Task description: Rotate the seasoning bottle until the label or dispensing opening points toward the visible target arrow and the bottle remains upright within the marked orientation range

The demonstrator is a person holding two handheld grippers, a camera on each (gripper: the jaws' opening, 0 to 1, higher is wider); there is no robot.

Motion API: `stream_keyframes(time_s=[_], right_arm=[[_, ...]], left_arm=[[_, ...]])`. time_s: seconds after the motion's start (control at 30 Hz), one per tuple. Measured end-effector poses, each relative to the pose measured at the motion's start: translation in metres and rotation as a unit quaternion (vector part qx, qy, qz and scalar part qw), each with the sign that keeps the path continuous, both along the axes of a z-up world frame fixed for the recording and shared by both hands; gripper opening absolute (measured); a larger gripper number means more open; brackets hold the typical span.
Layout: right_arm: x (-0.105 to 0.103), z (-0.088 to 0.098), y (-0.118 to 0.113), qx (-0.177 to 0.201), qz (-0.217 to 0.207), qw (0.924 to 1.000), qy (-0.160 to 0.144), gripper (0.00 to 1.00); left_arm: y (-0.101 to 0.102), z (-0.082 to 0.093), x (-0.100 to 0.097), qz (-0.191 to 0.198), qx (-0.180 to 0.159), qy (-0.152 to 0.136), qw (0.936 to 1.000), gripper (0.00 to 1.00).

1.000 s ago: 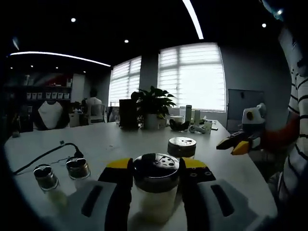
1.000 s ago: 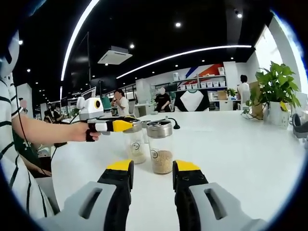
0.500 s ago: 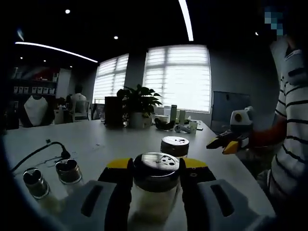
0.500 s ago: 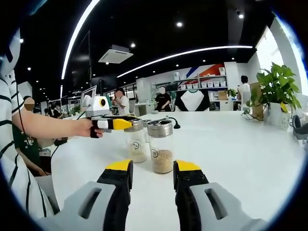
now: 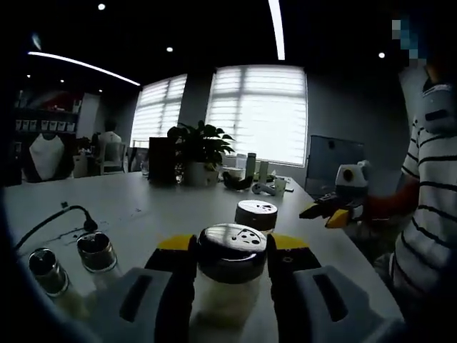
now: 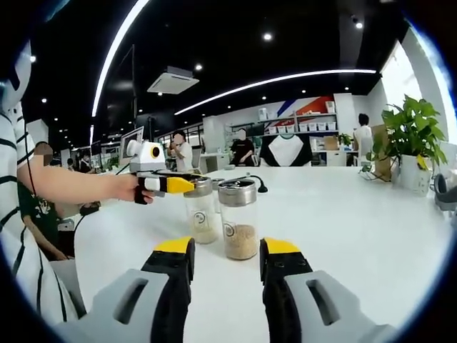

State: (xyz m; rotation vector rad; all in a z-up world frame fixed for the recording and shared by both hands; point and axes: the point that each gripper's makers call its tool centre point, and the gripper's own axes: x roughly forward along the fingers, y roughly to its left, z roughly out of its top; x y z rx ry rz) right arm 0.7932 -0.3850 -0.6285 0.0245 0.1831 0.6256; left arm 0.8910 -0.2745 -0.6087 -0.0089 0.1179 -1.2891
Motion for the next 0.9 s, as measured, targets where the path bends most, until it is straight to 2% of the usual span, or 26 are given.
stream_keyframes(time_s=[0.03, 0.07, 0.1, 0.13, 0.2, 0.27, 0.33, 0.5, 0.6, 0.67, 0.73, 0.83, 0.9], right_arm=[[0.000, 0.000, 0.000, -0.001, -0.001, 1.0000, -0.001, 0.37], [0.001, 0.001, 0.000, 0.000, -0.002, 1.0000, -0.002, 0.39], [0.001, 0.001, 0.000, 0.000, -0.002, 1.0000, -0.002, 0.40], [0.001, 0.000, 0.000, -0.001, -0.002, 1.0000, -0.002, 0.40], [0.000, -0.001, 0.000, -0.002, -0.002, 1.0000, 0.000, 0.40], [0.000, -0.001, 0.000, -0.001, -0.002, 1.0000, 0.000, 0.40], [0.001, 0.000, 0.000, -0.001, -0.003, 1.0000, -0.002, 0.40], [0.002, 0.002, 0.000, -0.001, -0.006, 1.0000, -0.003, 0.40], [0.003, 0.002, -0.001, -0.002, -0.010, 0.9999, -0.004, 0.40], [0.003, 0.001, -0.003, -0.004, -0.015, 0.9999, -0.002, 0.40], [0.003, -0.001, -0.005, -0.004, -0.021, 0.9998, 0.002, 0.40], [0.003, -0.002, -0.007, -0.004, -0.025, 0.9997, 0.004, 0.40], [0.003, -0.002, -0.009, -0.003, -0.027, 0.9996, 0.004, 0.40]], left_arm=[[0.001, -0.001, 0.000, 0.004, 0.005, -0.010, 0.9999, 0.41], [0.002, 0.000, -0.002, 0.005, 0.000, -0.006, 1.0000, 0.42], [0.003, 0.004, -0.001, 0.012, -0.015, 0.001, 0.9998, 0.43], [0.004, 0.012, 0.001, 0.026, -0.045, 0.016, 0.9985, 0.45], [0.007, 0.016, 0.003, 0.046, -0.060, 0.031, 0.9967, 0.49], [0.007, 0.015, 0.003, 0.057, -0.054, 0.029, 0.9965, 0.50], [0.006, 0.018, 0.000, 0.067, -0.053, 0.016, 0.9963, 0.50], [0.005, 0.021, 0.004, 0.117, -0.047, -0.008, 0.9920, 0.50], [0.004, 0.015, 0.005, 0.146, -0.026, -0.021, 0.9888, 0.49], [0.008, 0.011, 0.010, 0.180, -0.021, -0.015, 0.9833, 0.50], [0.004, 0.010, 0.007, 0.174, -0.024, -0.013, 0.9844, 0.51], [0.002, 0.008, 0.005, 0.179, -0.006, -0.034, 0.9832, 0.51], [-0.001, 0.009, 0.003, 0.173, -0.006, -0.039, 0.9841, 0.51]])
